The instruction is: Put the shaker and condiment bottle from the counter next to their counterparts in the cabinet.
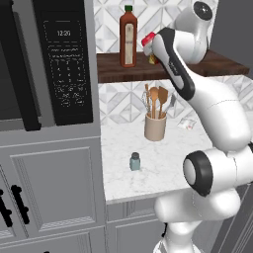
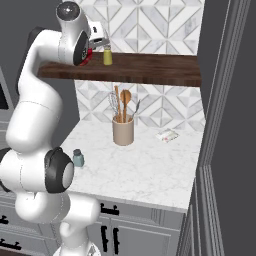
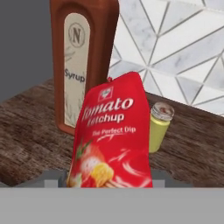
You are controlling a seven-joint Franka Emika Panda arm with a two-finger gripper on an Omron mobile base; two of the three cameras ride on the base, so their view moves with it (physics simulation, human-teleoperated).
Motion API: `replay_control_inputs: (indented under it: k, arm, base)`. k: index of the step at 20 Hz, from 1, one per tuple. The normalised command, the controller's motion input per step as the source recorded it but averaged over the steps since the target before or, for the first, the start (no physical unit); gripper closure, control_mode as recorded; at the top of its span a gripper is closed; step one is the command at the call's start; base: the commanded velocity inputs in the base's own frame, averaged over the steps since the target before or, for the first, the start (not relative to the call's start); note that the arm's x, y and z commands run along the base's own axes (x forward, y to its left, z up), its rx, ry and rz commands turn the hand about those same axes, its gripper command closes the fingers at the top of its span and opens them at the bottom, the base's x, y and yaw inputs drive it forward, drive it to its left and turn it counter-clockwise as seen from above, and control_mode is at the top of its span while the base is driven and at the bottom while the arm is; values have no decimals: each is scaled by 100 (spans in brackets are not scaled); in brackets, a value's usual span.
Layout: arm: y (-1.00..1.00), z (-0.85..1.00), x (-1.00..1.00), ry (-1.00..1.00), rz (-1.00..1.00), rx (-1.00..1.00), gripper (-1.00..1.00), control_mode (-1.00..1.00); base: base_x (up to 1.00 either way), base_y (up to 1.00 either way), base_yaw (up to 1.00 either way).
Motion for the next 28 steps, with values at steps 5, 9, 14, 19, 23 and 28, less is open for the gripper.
replay_control_inputs:
  k: [5, 9, 14, 19, 23, 28]
  arm:
    - [0, 0, 2, 0, 0, 0, 100, -100]
    - [1, 0, 3, 0, 0, 0, 100, -100]
    - [6, 0, 11, 0, 0, 0, 100, -100]
    - [4, 0, 12, 0, 0, 0, 100, -100]
    - [0, 0, 1, 0, 0, 0, 100, -100]
    - [0, 0, 5, 0, 0, 0, 100, -100]
  base:
    - [0, 0, 0]
    - [0, 0, 0]
    - [0, 0, 0]
    - [0, 0, 0]
    - [0, 0, 0]
    - [0, 0, 0]
